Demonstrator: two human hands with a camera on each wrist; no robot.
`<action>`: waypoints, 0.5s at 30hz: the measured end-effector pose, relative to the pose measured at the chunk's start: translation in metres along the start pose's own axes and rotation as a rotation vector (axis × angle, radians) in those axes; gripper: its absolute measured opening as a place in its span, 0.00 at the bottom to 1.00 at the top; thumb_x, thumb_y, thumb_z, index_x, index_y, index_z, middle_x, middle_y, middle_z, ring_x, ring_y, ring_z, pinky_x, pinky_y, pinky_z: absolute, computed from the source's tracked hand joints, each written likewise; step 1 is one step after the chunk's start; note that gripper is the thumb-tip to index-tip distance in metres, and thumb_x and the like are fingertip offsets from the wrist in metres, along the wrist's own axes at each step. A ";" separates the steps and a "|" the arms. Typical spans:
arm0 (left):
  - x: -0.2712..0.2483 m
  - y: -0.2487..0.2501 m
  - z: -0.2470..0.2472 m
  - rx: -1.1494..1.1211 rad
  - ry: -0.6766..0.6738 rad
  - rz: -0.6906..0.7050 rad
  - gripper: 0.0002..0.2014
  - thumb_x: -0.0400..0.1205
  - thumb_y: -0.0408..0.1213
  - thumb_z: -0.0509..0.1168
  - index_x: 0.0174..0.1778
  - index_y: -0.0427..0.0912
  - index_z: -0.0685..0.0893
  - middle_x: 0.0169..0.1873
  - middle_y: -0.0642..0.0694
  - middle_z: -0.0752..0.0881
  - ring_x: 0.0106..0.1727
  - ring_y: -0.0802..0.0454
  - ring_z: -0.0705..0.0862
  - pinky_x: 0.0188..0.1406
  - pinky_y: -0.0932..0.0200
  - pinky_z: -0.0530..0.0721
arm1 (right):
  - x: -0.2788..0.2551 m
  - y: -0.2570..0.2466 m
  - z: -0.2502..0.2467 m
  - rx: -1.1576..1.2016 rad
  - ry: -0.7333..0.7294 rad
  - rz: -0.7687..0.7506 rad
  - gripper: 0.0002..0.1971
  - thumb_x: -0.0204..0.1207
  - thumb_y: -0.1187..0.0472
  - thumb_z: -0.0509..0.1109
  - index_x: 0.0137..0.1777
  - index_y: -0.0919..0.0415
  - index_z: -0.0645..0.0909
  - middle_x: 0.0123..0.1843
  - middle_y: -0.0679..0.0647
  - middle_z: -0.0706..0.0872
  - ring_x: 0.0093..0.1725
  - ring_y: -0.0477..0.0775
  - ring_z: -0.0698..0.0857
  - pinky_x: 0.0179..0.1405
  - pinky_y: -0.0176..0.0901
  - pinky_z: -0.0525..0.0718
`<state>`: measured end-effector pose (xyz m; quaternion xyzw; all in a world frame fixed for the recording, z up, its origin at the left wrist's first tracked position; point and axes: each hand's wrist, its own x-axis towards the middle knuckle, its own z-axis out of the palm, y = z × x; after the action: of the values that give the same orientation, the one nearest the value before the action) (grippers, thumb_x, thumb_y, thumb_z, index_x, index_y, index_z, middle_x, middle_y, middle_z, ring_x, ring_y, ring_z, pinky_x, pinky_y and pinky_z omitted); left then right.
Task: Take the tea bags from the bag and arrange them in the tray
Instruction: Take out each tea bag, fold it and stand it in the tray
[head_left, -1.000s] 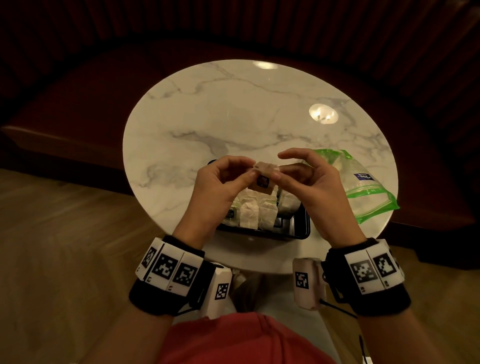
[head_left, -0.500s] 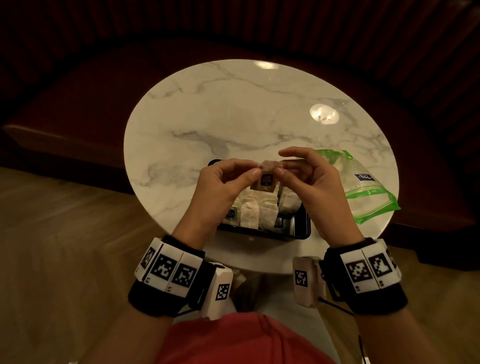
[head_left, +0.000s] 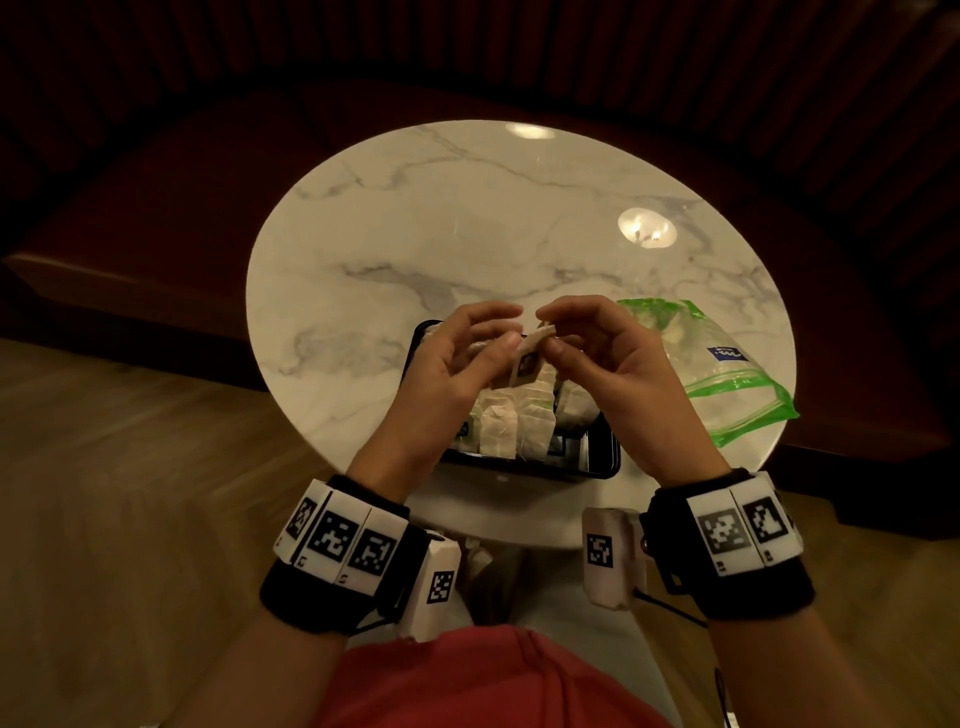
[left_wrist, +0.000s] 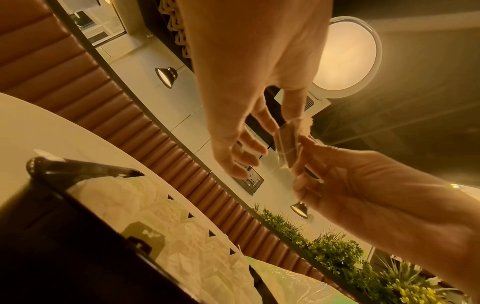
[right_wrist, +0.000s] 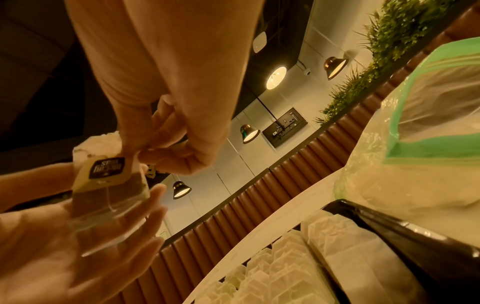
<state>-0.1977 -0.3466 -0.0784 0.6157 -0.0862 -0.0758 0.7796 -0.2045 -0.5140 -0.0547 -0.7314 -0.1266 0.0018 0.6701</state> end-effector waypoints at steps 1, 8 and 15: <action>0.000 -0.001 0.000 -0.016 -0.018 -0.031 0.12 0.84 0.37 0.65 0.63 0.47 0.81 0.58 0.40 0.87 0.61 0.47 0.87 0.59 0.51 0.87 | 0.000 0.000 0.001 0.006 -0.006 -0.001 0.10 0.79 0.68 0.69 0.57 0.58 0.81 0.50 0.48 0.88 0.53 0.49 0.86 0.54 0.39 0.84; -0.004 -0.001 -0.001 -0.054 -0.128 -0.117 0.16 0.76 0.40 0.68 0.60 0.51 0.83 0.49 0.54 0.91 0.53 0.56 0.88 0.50 0.57 0.87 | -0.003 0.003 0.003 -0.045 -0.007 0.004 0.13 0.78 0.66 0.71 0.59 0.51 0.82 0.57 0.51 0.87 0.53 0.58 0.84 0.53 0.49 0.83; -0.001 -0.003 0.000 -0.028 0.043 -0.026 0.13 0.75 0.39 0.70 0.54 0.41 0.88 0.48 0.46 0.92 0.51 0.51 0.90 0.49 0.59 0.87 | -0.008 0.007 0.001 -0.007 0.135 0.079 0.07 0.80 0.59 0.68 0.56 0.55 0.84 0.48 0.45 0.88 0.45 0.43 0.84 0.45 0.38 0.82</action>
<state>-0.1992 -0.3472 -0.0813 0.6072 -0.0605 -0.0739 0.7887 -0.2110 -0.5153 -0.0626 -0.7367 -0.0522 -0.0214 0.6739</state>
